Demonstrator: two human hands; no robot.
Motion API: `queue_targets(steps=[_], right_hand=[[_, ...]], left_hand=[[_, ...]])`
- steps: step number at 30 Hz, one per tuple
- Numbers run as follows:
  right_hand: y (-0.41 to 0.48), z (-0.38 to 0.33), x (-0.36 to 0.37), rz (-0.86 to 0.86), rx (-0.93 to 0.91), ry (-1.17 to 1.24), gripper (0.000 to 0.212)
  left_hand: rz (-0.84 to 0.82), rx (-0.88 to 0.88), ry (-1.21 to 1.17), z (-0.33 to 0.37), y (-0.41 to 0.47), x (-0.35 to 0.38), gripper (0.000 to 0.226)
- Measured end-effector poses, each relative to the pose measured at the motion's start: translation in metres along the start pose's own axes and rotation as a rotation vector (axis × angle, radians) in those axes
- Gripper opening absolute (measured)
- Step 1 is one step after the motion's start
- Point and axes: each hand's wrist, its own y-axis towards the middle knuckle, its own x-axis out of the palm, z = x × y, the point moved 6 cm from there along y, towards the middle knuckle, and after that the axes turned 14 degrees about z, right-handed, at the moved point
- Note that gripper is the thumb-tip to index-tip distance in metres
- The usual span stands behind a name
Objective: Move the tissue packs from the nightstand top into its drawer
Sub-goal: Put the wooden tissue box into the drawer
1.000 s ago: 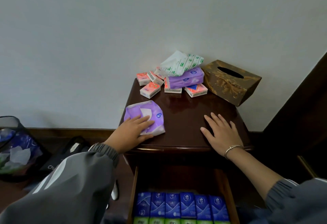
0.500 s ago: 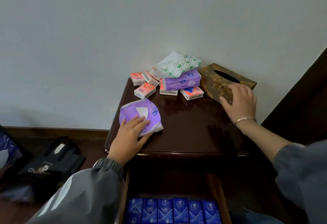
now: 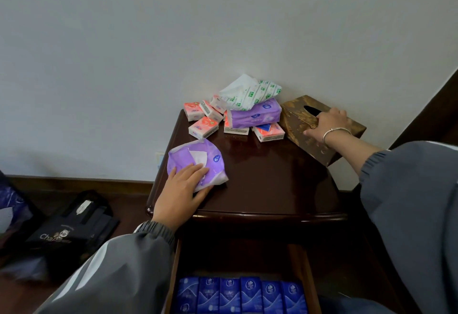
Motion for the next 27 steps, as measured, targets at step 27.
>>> queue_targets(steps=[27], right_hand=[[-0.373,-0.036,-0.047,-0.549,-0.662,0.666,0.067]], left_hand=[[0.548,-0.367,-0.083,-0.044,-0.161,-0.119,0.027]])
